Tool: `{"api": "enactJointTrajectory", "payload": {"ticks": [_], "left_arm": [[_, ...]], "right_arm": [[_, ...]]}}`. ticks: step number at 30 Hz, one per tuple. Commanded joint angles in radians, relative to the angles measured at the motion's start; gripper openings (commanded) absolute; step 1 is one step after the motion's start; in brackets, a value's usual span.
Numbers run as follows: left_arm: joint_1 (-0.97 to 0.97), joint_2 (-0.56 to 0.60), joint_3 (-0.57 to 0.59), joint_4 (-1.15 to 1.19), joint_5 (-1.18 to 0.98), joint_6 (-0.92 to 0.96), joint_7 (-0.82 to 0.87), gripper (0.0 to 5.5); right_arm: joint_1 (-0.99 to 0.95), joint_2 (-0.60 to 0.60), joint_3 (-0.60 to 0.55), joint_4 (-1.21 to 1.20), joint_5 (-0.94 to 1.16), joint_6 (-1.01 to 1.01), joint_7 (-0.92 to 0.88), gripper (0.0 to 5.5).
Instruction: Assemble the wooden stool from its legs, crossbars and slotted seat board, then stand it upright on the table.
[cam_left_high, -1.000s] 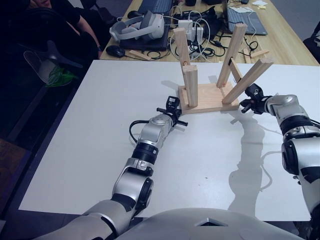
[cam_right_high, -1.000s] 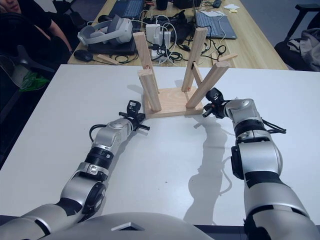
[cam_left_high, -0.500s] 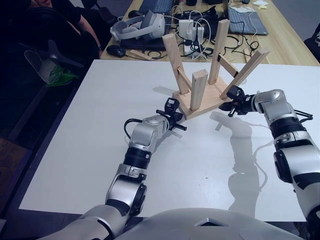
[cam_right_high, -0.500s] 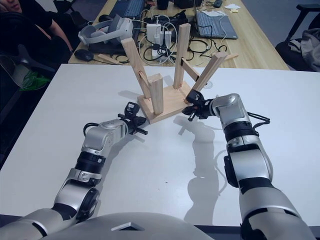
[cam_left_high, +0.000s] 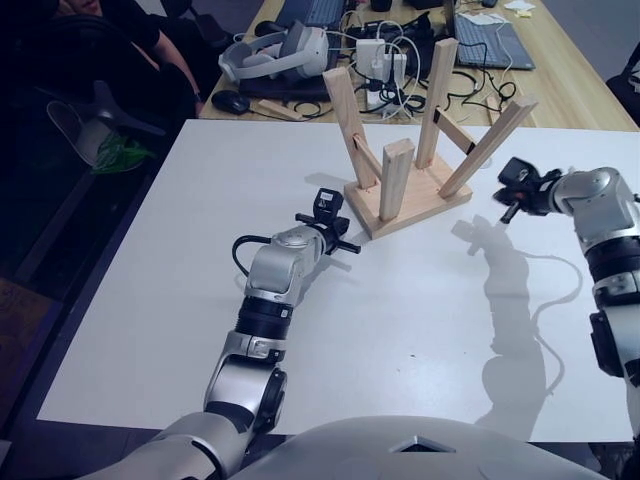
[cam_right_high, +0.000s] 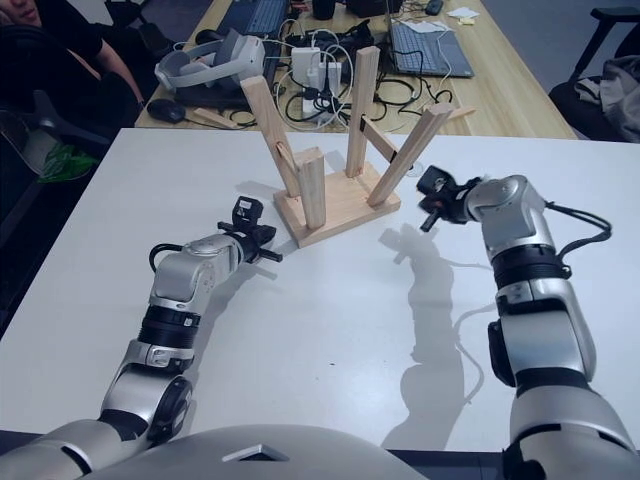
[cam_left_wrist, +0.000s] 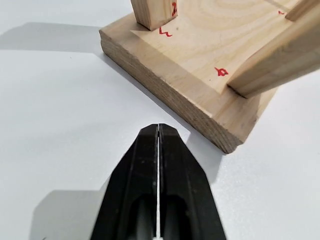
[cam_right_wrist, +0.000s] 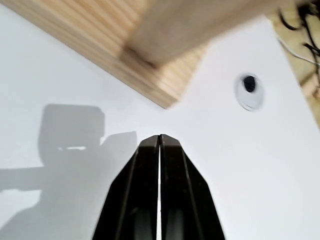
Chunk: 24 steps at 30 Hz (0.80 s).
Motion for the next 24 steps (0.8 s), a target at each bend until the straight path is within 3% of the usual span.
{"api": "enactJointTrajectory", "payload": {"ticks": [1,6,11,17,24], "left_arm": [[-0.011,0.016,0.008,-0.015,0.002,0.008,0.005,0.03],[-0.002,0.014,0.035,-0.051,-0.002,0.006,0.028,0.03],[0.002,-0.003,0.061,-0.066,0.0,-0.028,0.067,0.03],[0.012,-0.021,0.057,-0.085,-0.006,-0.028,0.082,0.03],[0.01,-0.036,0.051,-0.085,-0.006,-0.025,0.084,0.03]], "right_arm": [[-0.12,-0.012,0.014,0.182,-0.061,-0.055,-0.18,0.0],[-0.223,0.044,-0.054,0.358,-0.043,-0.053,-0.52,0.0],[-0.247,0.094,-0.144,0.43,0.024,-0.083,-0.73,0.0],[-0.252,0.159,-0.233,0.472,0.112,-0.082,-0.775,0.0],[-0.247,0.193,-0.226,0.486,0.103,-0.125,-0.699,0.0]]}}
